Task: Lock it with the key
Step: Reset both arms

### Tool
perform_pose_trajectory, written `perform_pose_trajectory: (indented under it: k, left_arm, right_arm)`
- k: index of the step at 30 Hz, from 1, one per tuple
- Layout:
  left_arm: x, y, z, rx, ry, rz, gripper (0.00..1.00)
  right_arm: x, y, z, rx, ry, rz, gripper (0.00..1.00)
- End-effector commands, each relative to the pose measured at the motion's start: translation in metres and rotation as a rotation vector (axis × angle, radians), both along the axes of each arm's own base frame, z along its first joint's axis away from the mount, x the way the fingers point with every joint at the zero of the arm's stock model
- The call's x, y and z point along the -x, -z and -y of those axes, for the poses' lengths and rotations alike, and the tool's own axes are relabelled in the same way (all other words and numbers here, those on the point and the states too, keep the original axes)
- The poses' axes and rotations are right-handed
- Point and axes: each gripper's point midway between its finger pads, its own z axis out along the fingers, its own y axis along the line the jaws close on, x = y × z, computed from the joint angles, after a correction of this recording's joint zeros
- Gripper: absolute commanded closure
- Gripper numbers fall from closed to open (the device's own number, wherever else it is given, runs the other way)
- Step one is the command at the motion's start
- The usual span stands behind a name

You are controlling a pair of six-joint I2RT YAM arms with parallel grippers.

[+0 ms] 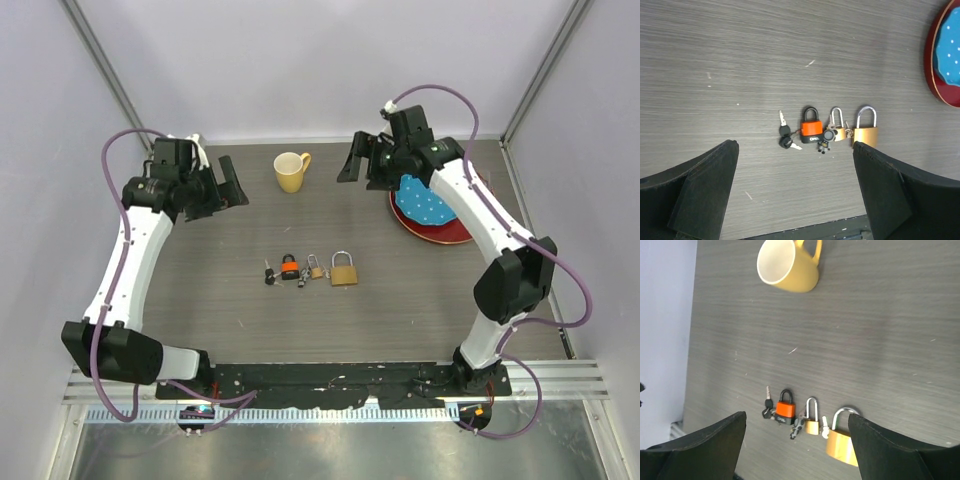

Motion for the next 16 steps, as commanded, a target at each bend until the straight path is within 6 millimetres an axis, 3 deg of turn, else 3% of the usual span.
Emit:
perform_pose_trajectory:
  k: [1, 8, 11, 15, 16]
  left_arm:
    - [0.007, -0.022, -0.025, -0.125, -0.036, 0.036, 0.00]
    - [0.004, -0.061, -0.013, -0.052, -0.010, 0.217, 0.00]
    - [0.007, -0.078, -0.009, -0.016, 0.002, 0.312, 0.00]
    - [0.012, -0.097, -0.004, 0.009, 0.030, 0.449, 0.00]
    - [0.020, -0.109, -0.005, 0.009, 0.037, 0.510, 0.00]
  right_arm:
    - [0.001, -0.077, 0.039, 0.113, 0.068, 0.254, 0.11]
    - [0.012, -0.156, 0.093, 0.176, 0.269, 0.579, 0.11]
    - [0.020, -0.166, 0.109, 0.187, 0.322, 0.669, 0.11]
    - [0.024, -0.163, 0.124, 0.181, 0.406, 0.746, 0.10]
    - [0.017, -0.146, 0.122, 0.178, 0.406, 0.781, 0.09]
